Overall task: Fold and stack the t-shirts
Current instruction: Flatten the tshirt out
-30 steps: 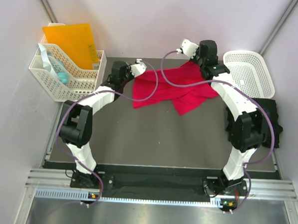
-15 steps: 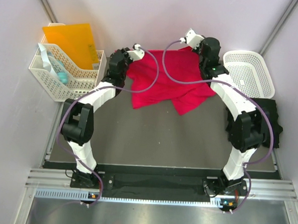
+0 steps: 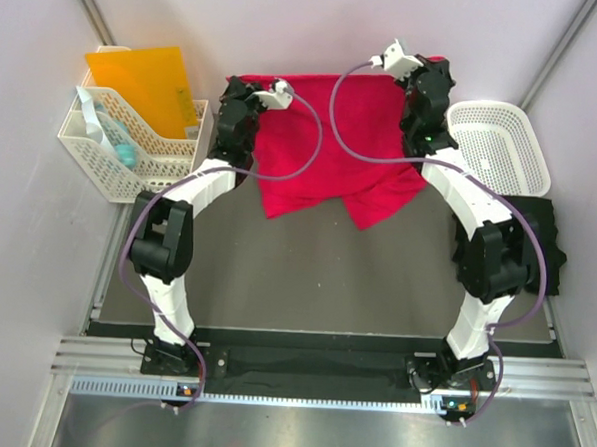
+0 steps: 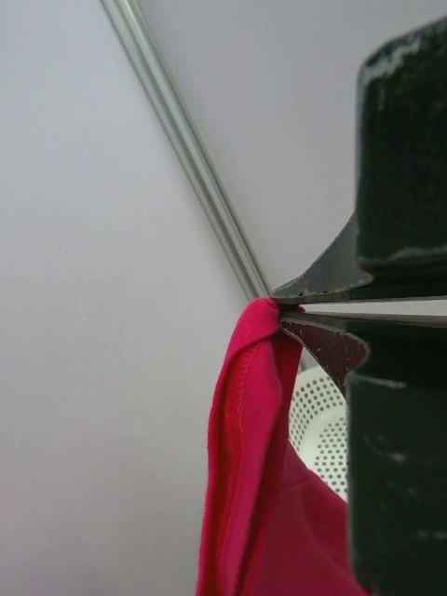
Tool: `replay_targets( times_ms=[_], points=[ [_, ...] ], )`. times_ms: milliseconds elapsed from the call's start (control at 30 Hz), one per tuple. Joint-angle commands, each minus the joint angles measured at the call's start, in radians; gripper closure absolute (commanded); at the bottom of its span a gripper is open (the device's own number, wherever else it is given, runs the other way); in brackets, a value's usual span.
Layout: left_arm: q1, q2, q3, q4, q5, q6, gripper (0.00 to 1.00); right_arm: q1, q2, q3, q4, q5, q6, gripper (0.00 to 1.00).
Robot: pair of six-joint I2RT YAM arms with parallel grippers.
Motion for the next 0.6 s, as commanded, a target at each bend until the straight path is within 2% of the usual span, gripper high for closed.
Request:
replay_targets(
  times_ms=[0,100,233,567],
  points=[
    [0.016,0.021,0.087,0.163,-0.025,0.096,1.00,-0.034,0.015,0.077,0.199,0.093,-0.058,1.00],
    [0.027,0.042,0.136,0.192,-0.030,0.135,1.00,-0.054,0.027,0.107,0.252,0.110,-0.085,1.00],
    [0.041,0.067,0.165,0.244,0.005,0.205,1.00,-0.077,0.039,0.136,0.235,0.105,-0.086,1.00],
    [0.059,0.134,0.188,0.338,0.065,0.342,1.00,-0.083,0.081,0.089,0.270,0.097,-0.094,1.00]
  ],
)
